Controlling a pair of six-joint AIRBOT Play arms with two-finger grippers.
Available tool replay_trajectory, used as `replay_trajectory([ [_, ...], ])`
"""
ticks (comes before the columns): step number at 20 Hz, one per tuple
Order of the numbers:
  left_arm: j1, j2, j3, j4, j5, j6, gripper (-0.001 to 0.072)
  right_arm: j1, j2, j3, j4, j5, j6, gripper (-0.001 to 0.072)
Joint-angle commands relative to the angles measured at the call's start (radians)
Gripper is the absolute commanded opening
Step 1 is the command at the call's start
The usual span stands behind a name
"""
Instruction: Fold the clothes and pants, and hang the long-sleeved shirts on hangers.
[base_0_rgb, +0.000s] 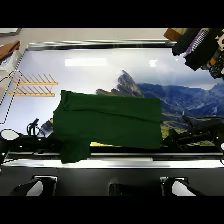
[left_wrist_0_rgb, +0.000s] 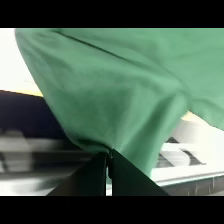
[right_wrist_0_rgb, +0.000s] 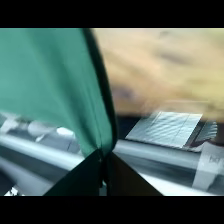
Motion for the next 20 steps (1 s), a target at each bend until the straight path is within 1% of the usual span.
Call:
replay_trajectory([
  [1,0.001,0.121,0.093,0.077,-0.139,-0.058,0.0018,0.0,0.129,0.001,0.007,-0.132,0.071,0.0027],
  [3,0.0,0.171,0.143,0.079,-0.15,-0.103,0.0018,0.0,0.236,0.001,0.021,-0.158,0.114,0.0026],
  [4,-0.003,0.175,0.166,0.074,-0.138,-0.115,0.0017,0.0,0.28,0.001,0.037,-0.152,0.127,0.0026],
  [5,-0.012,0.168,0.189,0.06,-0.109,-0.114,0.0016,0.0,0.315,0.002,0.069,-0.116,0.134,0.0026],
  [7,-0.055,0.114,0.239,0.049,-0.036,-0.101,0.0017,0.002,0.335,0.006,0.166,0.016,0.134,0.0026],
  [9,-0.114,0.002,0.315,0.049,0.019,-0.079,0.0017,0.06,0.328,0.021,0.195,0.2,0.133,0.0026],
  [11,-0.15,-0.138,0.417,0.049,0.072,-0.076,0.0017,0.158,0.277,0.063,0.173,0.355,0.141,0.0026],
  [13,-0.159,-0.283,0.545,0.046,0.093,-0.057,0.0017,0.219,0.197,0.125,0.117,0.488,0.206,0.0026],
  [14,-0.16,-0.356,0.619,0.04,0.093,-0.048,0.0017,0.225,0.157,0.156,0.103,0.525,0.229,0.0026],
  [16,-0.166,-0.488,0.766,0.032,0.084,-0.032,0.0017,0.225,0.069,0.225,0.102,0.549,0.231,0.0026],
  [20,-0.175,-0.715,1.045,0.03,0.051,-0.032,0.0017,0.225,-0.092,0.335,0.103,0.542,0.214,0.0027],
])
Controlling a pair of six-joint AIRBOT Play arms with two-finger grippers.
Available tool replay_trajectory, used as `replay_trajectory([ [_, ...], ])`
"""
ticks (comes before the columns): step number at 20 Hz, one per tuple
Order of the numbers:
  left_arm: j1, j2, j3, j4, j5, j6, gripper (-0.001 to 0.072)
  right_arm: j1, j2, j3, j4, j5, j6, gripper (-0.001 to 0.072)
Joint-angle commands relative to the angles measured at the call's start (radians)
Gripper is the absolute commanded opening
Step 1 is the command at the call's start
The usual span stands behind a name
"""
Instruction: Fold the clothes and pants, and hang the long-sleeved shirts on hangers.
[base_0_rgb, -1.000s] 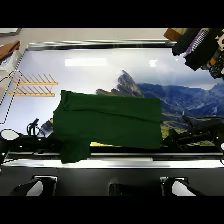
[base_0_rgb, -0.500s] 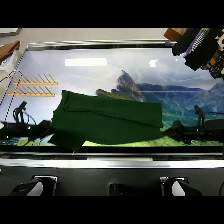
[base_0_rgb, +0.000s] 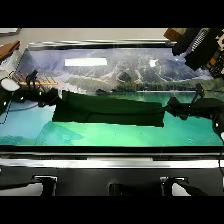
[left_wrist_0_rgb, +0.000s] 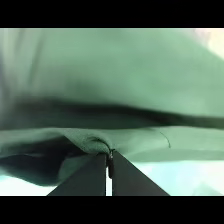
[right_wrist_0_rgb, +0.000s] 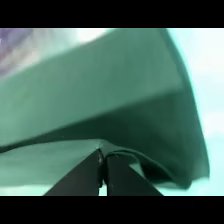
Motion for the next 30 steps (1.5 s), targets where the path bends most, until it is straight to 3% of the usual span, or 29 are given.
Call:
replay_trajectory([
  [1,-0.01,-0.213,0.251,-0.004,-0.033,0.008,0.0017,0.009,-0.131,0.098,-0.008,0.045,-0.01,0.0027],
  [6,-0.028,-0.406,0.446,-0.004,-0.081,0.006,0.0017,0.009,-0.229,0.153,-0.008,0.045,-0.016,0.0027],
  [10,-0.031,-0.491,0.465,-0.004,-0.083,0.006,0.0023,0.009,-0.303,0.153,-0.01,0.019,-0.016,0.0038],
  [11,-0.031,-0.497,0.465,-0.003,-0.085,0.006,0.0055,0.008,-0.31,0.153,-0.009,-0.012,-0.01,0.0126],
  [12,-0.03,-0.492,0.467,-0.003,-0.085,0.01,0.0112,0.002,-0.306,0.159,-0.009,-0.064,-0.003,0.0258],
  [13,-0.028,-0.484,0.476,0.002,-0.089,0.01,0.0276,-0.011,-0.299,0.18,-0.009,-0.137,0.002,0.0398],
  [14,-0.026,-0.472,0.493,0.014,-0.1,0.01,0.0467,-0.032,-0.288,0.211,-0.013,-0.214,-0.002,0.0458],
  [15,-0.022,-0.454,0.513,0.03,-0.112,0.01,0.0573,-0.064,-0.269,0.245,-0.029,-0.267,-0.001,0.0507],
  [17,-0.022,-0.419,0.562,0.058,-0.142,0.01,0.0576,-0.119,-0.261,0.286,-0.059,-0.276,0.004,0.0543],
  [18,-0.024,-0.398,0.586,0.072,-0.154,0.01,0.062,-0.142,-0.273,0.288,-0.05,-0.274,0.004,0.0553],
  [19,-0.026,-0.377,0.603,0.079,-0.159,0.01,0.0619,-0.157,-0.298,0.288,-0.034,-0.281,-0.002,0.058],
  [20,-0.027,-0.355,0.618,0.084,-0.162,0.01,0.0619,-0.163,-0.336,0.288,-0.001,-0.314,-0.032,0.0653],
  [21,-0.028,-0.336,0.628,0.088,-0.166,0.01,0.0619,-0.163,-0.377,0.288,0.039,-0.352,-0.072,0.0667],
  [24,-0.027,-0.287,0.634,0.093,-0.182,0.01,0.0619,-0.162,-0.482,0.288,0.112,-0.397,-0.149,0.0674],
  [30,-0.028,-0.273,0.634,0.106,-0.246,0.008,0.0619,-0.161,-0.528,0.288,0.14,-0.318,-0.174,0.0665],
])
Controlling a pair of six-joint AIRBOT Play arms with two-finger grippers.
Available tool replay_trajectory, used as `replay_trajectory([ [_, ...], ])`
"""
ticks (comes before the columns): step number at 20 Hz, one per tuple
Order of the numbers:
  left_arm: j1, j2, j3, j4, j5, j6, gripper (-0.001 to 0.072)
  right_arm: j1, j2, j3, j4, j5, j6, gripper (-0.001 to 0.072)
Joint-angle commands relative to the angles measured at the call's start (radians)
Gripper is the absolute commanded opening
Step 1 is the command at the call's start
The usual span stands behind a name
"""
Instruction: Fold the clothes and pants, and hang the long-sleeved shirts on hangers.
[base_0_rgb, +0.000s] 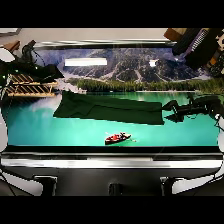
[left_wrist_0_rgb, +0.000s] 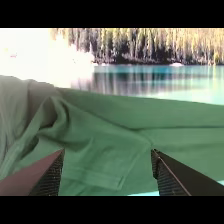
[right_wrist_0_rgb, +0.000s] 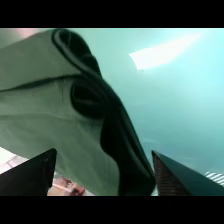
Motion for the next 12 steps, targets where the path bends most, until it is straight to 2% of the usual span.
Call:
replay_trajectory([
  [1,-0.001,0.009,0.003,0.005,-0.026,-0.002,0.0619,0.003,-0.024,0.001,0.026,0.041,-0.023,0.0662],
  [4,-0.001,0.005,0.003,0.005,-0.026,-0.003,0.0619,0.043,-0.027,0.001,0.026,0.088,-0.025,0.0643],
  [5,-0.001,0.004,0.003,0.005,-0.026,-0.003,0.0619,0.06,-0.029,0.001,0.025,0.111,-0.024,0.0596],
  [7,-0.001,0.004,0.003,0.005,-0.026,-0.003,0.0618,0.098,-0.029,0.001,0.009,0.164,-0.014,0.0445],
  [8,-0.001,0.004,0.003,0.005,-0.026,-0.003,0.0618,0.115,-0.029,0.001,0.002,0.181,-0.011,0.0402],
  [11,-0.001,0.004,0.003,0.005,-0.026,-0.003,0.0618,0.165,-0.029,0.001,-0.046,0.203,0.011,0.0373],
  [12,-0.001,0.004,0.003,0.005,-0.026,-0.003,0.0618,0.179,-0.029,0.001,-0.06,0.203,0.017,0.0293],
])
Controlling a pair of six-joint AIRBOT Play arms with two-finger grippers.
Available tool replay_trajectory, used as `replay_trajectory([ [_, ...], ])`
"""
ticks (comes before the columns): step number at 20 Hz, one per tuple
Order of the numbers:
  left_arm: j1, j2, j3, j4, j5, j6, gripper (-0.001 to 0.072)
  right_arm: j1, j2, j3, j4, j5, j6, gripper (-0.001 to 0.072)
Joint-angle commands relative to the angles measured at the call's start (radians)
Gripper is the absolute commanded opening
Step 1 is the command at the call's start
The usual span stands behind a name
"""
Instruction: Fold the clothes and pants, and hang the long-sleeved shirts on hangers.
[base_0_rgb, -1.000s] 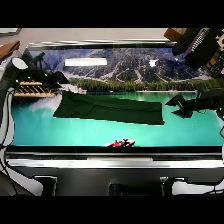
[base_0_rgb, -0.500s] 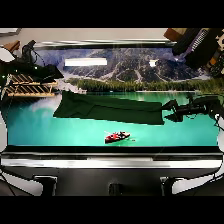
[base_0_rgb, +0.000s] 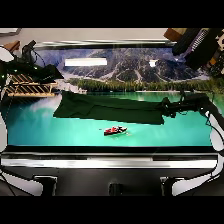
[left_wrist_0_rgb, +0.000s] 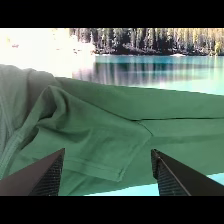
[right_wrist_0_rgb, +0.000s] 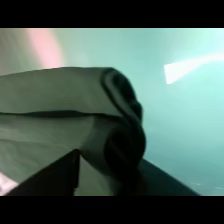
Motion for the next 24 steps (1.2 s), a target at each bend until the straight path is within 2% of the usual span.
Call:
replay_trajectory([
  [1,0.0,-0.001,0.001,0.0,-0.001,0.0,0.0618,0.056,-0.002,-0.001,-0.055,0.032,0.023,0.018],
  [3,-0.001,-0.002,0.001,0.0,-0.001,-0.001,0.0606,0.055,0.006,-0.001,-0.019,0.032,0.023,0.0028],
  [5,-0.008,-0.003,0.001,0.0,-0.01,-0.001,0.0592,0.054,0.048,0.006,-0.013,0.031,0.029,0.0028],
  [7,-0.034,-0.008,-0.006,-0.001,-0.011,-0.026,0.0585,0.054,0.106,0.051,-0.032,-0.009,0.078,0.0027],
  [8,-0.058,-0.016,-0.012,-0.001,-0.01,-0.032,0.048,0.054,0.129,0.097,-0.056,-0.059,0.113,0.0027],
  [10,-0.132,-0.045,-0.034,-0.001,0.006,-0.069,0.0099,0.054,0.166,0.206,-0.102,-0.171,0.176,0.0027],
  [11,-0.178,-0.063,-0.051,-0.005,0.031,-0.092,0.002,0.054,0.181,0.263,-0.128,-0.215,0.214,0.0027],
  [14,-0.341,-0.143,-0.093,-0.126,0.194,-0.175,0.0019,0.054,0.207,0.436,-0.166,-0.331,0.293,0.0028],
  [19,-0.572,-0.289,-0.093,-0.354,0.523,-0.222,0.0018,0.054,0.211,0.606,-0.173,-0.454,0.36,0.0028],
  [24,-0.688,-0.388,-0.093,-0.57,0.684,-0.238,0.0017,0.054,0.233,0.63,-0.185,-0.53,0.375,0.0028],
])
